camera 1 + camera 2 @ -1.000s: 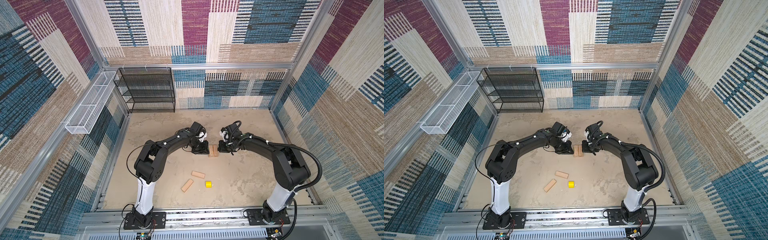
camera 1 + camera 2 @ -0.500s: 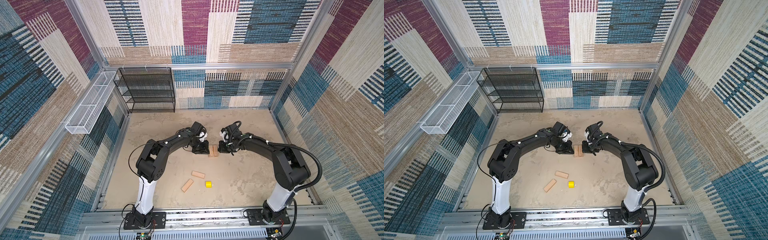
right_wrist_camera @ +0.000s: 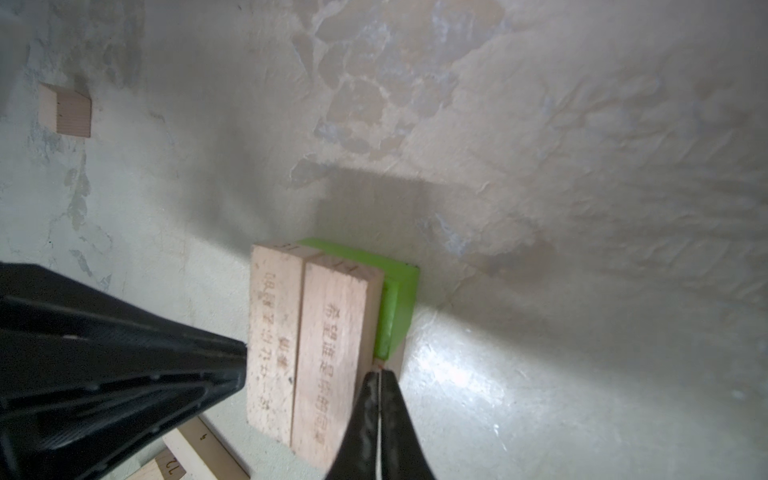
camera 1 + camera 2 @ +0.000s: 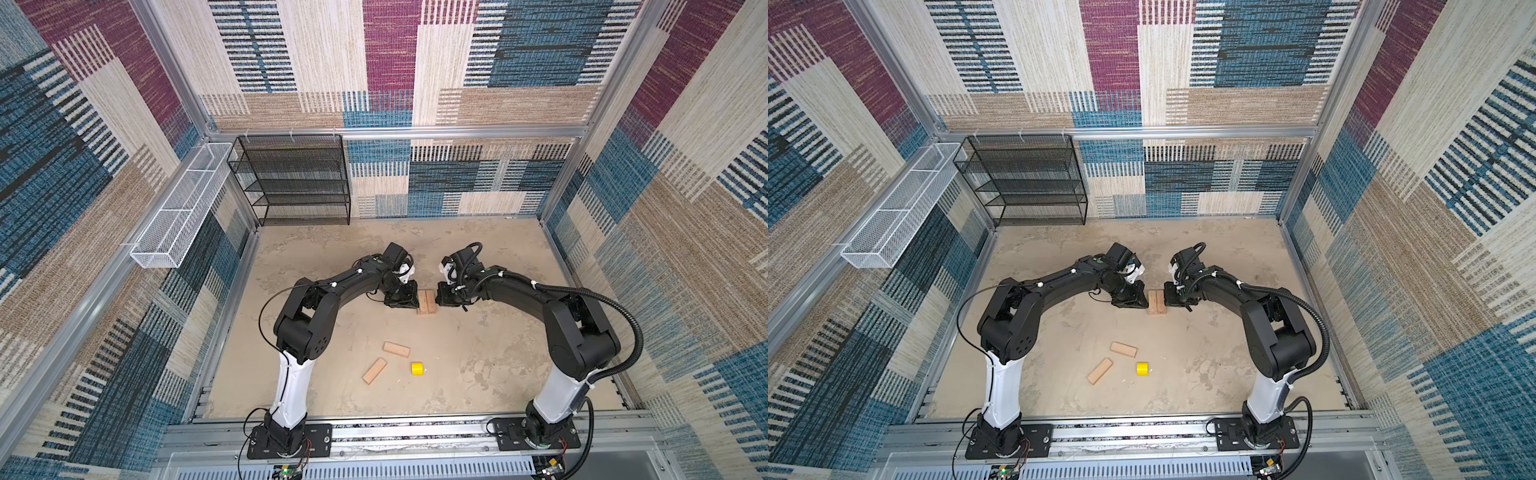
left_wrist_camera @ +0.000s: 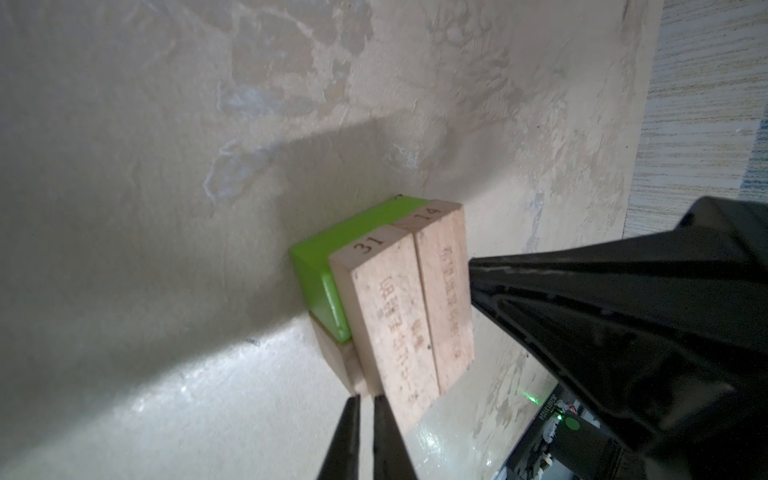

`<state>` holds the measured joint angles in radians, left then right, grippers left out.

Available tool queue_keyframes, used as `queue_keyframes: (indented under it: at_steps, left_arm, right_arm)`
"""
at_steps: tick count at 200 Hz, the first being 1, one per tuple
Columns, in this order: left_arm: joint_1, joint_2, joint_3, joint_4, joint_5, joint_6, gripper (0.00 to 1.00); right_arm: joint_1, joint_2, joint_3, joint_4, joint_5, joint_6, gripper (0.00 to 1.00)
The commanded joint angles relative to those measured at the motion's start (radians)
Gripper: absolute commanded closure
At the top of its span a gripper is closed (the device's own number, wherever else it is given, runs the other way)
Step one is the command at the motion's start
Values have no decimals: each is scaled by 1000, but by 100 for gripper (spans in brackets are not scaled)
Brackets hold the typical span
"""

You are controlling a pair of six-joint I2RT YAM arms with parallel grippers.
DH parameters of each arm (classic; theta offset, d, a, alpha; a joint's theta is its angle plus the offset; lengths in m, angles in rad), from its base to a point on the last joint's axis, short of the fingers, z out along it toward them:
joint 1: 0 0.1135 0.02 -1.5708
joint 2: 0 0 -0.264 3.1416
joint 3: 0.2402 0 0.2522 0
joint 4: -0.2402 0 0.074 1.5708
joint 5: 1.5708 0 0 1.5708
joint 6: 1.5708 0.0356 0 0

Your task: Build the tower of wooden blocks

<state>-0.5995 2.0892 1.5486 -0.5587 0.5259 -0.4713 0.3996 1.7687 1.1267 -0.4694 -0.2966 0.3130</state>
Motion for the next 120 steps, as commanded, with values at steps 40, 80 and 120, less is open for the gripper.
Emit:
queue_keyframes:
  at_steps: [40, 80, 120]
  left_arm:
    - [0, 6, 13, -17, -4, 10, 87]
    - [0, 6, 13, -16, -10, 10, 87]
    - [0, 3, 15, -23, -20, 14, 87]
  right_arm:
    - [-1, 8, 7, 14, -16, -7, 91]
    - [0, 2, 3, 9, -14, -6, 91]
    - [-1, -4, 1, 6, -15, -5, 91]
